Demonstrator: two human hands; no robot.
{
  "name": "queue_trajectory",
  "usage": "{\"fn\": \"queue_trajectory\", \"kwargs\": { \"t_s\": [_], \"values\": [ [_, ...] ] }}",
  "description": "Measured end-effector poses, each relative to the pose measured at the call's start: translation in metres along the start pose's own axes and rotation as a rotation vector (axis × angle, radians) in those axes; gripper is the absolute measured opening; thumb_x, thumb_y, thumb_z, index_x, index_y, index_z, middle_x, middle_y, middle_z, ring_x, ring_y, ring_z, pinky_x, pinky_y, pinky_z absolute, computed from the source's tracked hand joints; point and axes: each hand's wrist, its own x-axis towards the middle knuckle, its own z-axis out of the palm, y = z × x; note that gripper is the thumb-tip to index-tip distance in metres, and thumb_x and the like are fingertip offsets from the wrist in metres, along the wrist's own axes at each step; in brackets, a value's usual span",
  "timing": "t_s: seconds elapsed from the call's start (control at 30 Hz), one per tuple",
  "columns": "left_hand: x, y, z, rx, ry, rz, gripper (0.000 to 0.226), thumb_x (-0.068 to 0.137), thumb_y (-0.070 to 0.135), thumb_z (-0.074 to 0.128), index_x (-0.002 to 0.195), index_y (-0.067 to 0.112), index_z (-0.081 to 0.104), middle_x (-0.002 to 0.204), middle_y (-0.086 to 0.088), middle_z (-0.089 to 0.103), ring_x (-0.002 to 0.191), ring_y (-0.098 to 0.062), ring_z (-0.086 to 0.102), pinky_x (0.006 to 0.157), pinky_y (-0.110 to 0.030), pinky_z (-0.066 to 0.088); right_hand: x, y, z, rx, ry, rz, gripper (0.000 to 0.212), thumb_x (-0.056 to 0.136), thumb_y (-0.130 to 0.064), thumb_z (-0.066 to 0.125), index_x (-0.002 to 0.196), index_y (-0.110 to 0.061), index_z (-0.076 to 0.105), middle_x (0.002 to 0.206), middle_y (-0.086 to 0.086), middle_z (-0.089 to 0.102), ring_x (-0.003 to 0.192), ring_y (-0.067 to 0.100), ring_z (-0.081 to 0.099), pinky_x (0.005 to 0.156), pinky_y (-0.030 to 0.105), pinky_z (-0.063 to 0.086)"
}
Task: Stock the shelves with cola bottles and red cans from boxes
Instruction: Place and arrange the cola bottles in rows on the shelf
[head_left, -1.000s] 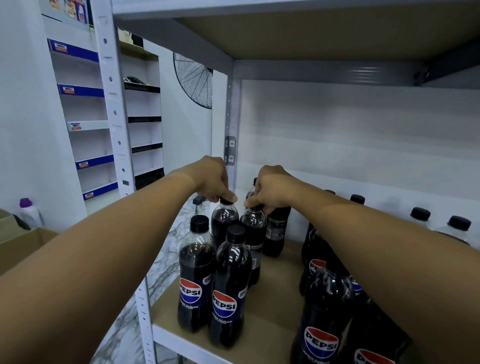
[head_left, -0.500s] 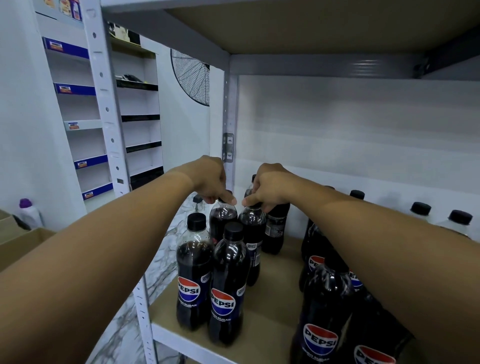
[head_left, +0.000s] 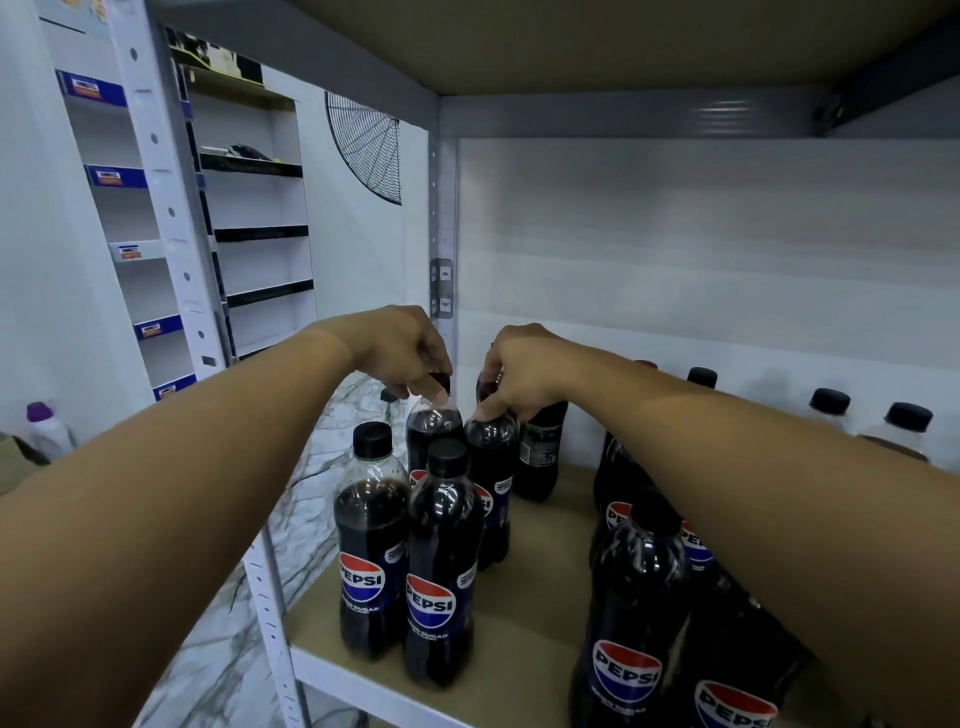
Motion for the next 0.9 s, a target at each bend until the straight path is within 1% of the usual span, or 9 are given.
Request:
{"fn": "queue_trajectory", "kwargs": {
  "t_s": [0.07, 0.13, 0.2, 0.27, 0.37, 0.5, 0.63, 0.8, 0.9],
  "values": [
    [0.000, 0.002, 0.002, -0.038, -0.008, -0.041, 0.037, 0.071, 0.032, 0.094, 0.100, 0.015, 0.079, 0.096, -0.005, 0.078, 0.077, -0.019, 0.078, 0.074, -0.029, 0.064, 0.000, -0.001, 0.001, 0.005, 0.001, -0.002, 0.038, 0.077, -0.033, 0.088, 0.106, -0.011, 0.074, 0.101, 0.008, 0.074, 0.070, 0.020, 0.075, 0.080, 0.033, 0.062],
    [0.002, 0.002, 0.002, 0.022, -0.007, -0.031, 0.031, 0.073, 0.032, 0.093, 0.095, 0.015, 0.080, 0.089, -0.003, 0.079, 0.073, -0.014, 0.078, 0.076, -0.027, 0.064, 0.001, -0.001, 0.002, 0.017, 0.005, 0.004, 0.036, 0.078, -0.029, 0.088, 0.105, -0.010, 0.074, 0.099, 0.009, 0.075, 0.068, 0.020, 0.075, 0.079, 0.033, 0.063],
    [0.002, 0.001, 0.002, 0.099, 0.011, 0.008, 0.029, 0.075, 0.033, 0.091, 0.095, 0.016, 0.082, 0.085, 0.006, 0.079, 0.072, -0.008, 0.076, 0.073, -0.019, 0.060, 0.002, -0.001, 0.002, 0.016, 0.013, 0.001, 0.036, 0.078, -0.030, 0.088, 0.104, -0.009, 0.074, 0.099, 0.010, 0.075, 0.068, 0.021, 0.075, 0.079, 0.034, 0.063],
    [0.001, -0.002, 0.001, 0.153, 0.023, 0.034, 0.028, 0.076, 0.037, 0.090, 0.094, 0.018, 0.083, 0.082, 0.012, 0.077, 0.072, -0.004, 0.074, 0.064, -0.010, 0.051, 0.002, -0.001, 0.004, 0.010, 0.032, -0.008, 0.036, 0.079, -0.030, 0.087, 0.104, -0.009, 0.073, 0.102, 0.011, 0.074, 0.068, 0.021, 0.074, 0.080, 0.035, 0.062],
    [0.002, -0.005, -0.001, 0.178, 0.033, 0.045, 0.024, 0.077, 0.040, 0.088, 0.092, 0.023, 0.083, 0.081, 0.013, 0.076, 0.079, -0.005, 0.073, 0.057, -0.005, 0.043, 0.001, -0.002, 0.006, 0.054, 0.046, -0.008, 0.035, 0.081, -0.024, 0.086, 0.108, -0.006, 0.072, 0.108, 0.013, 0.072, 0.066, 0.022, 0.071, 0.078, 0.036, 0.063],
    [0.001, -0.011, -0.002, 0.181, 0.032, 0.058, 0.026, 0.078, 0.042, 0.087, 0.095, 0.022, 0.083, 0.080, 0.011, 0.078, 0.082, -0.006, 0.074, 0.062, -0.009, 0.043, 0.002, -0.004, 0.007, 0.087, 0.040, -0.011, 0.037, 0.083, -0.022, 0.085, 0.114, -0.007, 0.072, 0.111, 0.012, 0.071, 0.060, 0.017, 0.068, 0.070, 0.027, 0.061],
    [0.000, -0.014, -0.003, 0.215, 0.033, 0.078, 0.027, 0.079, 0.044, 0.085, 0.097, 0.024, 0.083, 0.083, 0.012, 0.078, 0.082, -0.004, 0.073, 0.066, -0.013, 0.044, 0.002, -0.003, 0.010, 0.150, 0.047, -0.009, 0.037, 0.083, -0.019, 0.084, 0.117, -0.007, 0.072, 0.115, 0.013, 0.068, 0.079, 0.027, 0.074, 0.083, 0.039, 0.062],
    [0.002, -0.016, -0.004, 0.223, 0.010, 0.095, 0.015, 0.081, 0.042, 0.085, 0.088, 0.030, 0.081, 0.079, 0.014, 0.076, 0.081, -0.005, 0.072, 0.066, -0.014, 0.044, 0.005, 0.000, 0.012, 0.211, 0.037, -0.009, 0.036, 0.082, -0.016, 0.085, 0.114, -0.008, 0.073, 0.116, 0.013, 0.066, 0.092, 0.028, 0.072, 0.083, 0.041, 0.063],
    [0.002, -0.016, -0.005, 0.250, 0.008, 0.107, 0.017, 0.081, 0.044, 0.084, 0.091, 0.031, 0.081, 0.082, 0.014, 0.076, 0.083, -0.004, 0.071, 0.068, -0.016, 0.043, 0.005, 0.000, 0.012, 0.265, 0.023, 0.004, 0.033, 0.082, -0.015, 0.085, 0.111, -0.009, 0.072, 0.113, 0.014, 0.065, 0.092, 0.031, 0.073, 0.082, 0.043, 0.063]
  ]
}}
